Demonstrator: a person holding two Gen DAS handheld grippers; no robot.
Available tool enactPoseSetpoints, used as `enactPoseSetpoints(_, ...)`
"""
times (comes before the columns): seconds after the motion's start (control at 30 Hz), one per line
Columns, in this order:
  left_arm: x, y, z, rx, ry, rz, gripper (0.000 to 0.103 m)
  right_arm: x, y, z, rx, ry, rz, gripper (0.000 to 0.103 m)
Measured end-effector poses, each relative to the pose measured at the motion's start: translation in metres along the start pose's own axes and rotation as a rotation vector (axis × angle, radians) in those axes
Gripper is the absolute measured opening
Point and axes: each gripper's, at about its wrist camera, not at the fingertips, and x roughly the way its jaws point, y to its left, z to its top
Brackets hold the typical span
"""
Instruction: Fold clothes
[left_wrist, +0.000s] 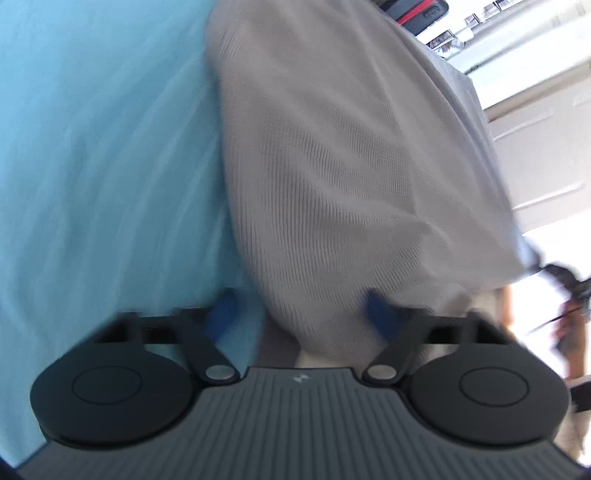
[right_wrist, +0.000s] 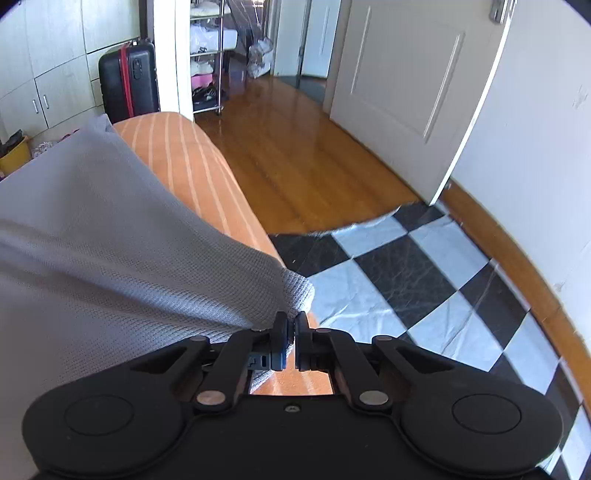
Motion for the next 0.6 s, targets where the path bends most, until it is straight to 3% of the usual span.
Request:
enactPoseSetpoints(0.03, -0.003, -0.013, 0.005, 0.073, -0.027, 0.049, 0.004, -0.011, 0.004, 0.001, -0.021, -0.048, -0.028, 0.021)
enactPoseSetpoints(0.07, -0.009, -0.025, 0.008, 0.129, -0.063, 0.075, 0.004, -0.023, 0.008, 0.002, -0.043, -0.098, -0.059, 0.044)
enactPoseSetpoints(0.1, -0.015, -0.036, 0.012, 0.173, -0.094, 0.082, 0.004, -0.035, 0.014, 0.005, -0.069, -0.155, -0.102, 0.054)
enactPoseSetpoints(0.17, -0.025, -0.054, 0.02, 0.212, -0.134, 0.028, 0.004, -0.06, 0.023, 0.009, -0.107, -0.272, -0.145, 0.06)
enactPoseSetpoints(0.23, -0.023, -0.066, 0.03, 0.232, -0.146, -0.019, 0.004, -0.086, 0.033, 0.014, -0.115, -0.336, -0.067, 0.061)
enactPoseSetpoints(0.47, 0.018, -0.085, 0.061, 0.23, -0.104, -0.153, 0.004, -0.122, 0.12, 0.006, -0.273, -0.105, 0.883, 0.06)
enactPoseSetpoints(0.53, 0.031, -0.083, 0.066, 0.225, -0.074, -0.183, 0.004, -0.13, 0.16, -0.013, -0.442, -0.034, 0.986, 0.06)
enactPoseSetpoints(0.6, 0.038, -0.087, 0.067, 0.234, -0.067, -0.192, 0.004, -0.127, 0.191, -0.036, -0.611, 0.031, 1.016, 0.059)
